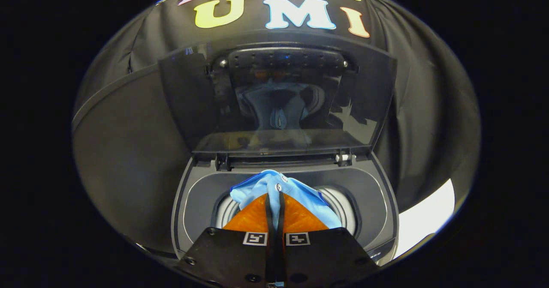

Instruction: Put the clothes into the washing machine and then close the washing machine lid.

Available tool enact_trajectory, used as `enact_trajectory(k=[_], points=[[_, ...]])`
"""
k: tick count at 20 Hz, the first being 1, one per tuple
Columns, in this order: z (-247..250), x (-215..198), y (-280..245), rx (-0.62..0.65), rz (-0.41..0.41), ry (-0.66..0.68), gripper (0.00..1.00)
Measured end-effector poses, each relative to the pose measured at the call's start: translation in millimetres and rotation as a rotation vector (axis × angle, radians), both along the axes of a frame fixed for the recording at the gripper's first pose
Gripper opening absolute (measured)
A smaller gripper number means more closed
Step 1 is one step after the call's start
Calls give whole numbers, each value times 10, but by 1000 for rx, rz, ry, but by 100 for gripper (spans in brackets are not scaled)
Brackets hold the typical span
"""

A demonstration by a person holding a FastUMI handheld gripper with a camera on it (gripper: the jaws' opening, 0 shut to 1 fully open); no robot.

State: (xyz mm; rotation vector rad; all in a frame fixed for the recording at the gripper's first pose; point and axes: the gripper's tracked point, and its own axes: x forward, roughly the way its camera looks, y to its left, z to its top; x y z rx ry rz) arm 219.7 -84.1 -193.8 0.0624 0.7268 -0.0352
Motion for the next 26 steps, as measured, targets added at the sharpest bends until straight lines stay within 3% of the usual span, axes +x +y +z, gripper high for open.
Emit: enact_trajectory(k=[2,5,9,26], points=[[-60,-23,44,10,6,20,5],[-62,-23,48,-22,11,12,24],[119,-3,52,-57,25,-31,97],[1824,566,42,-72,43,-507,97]])
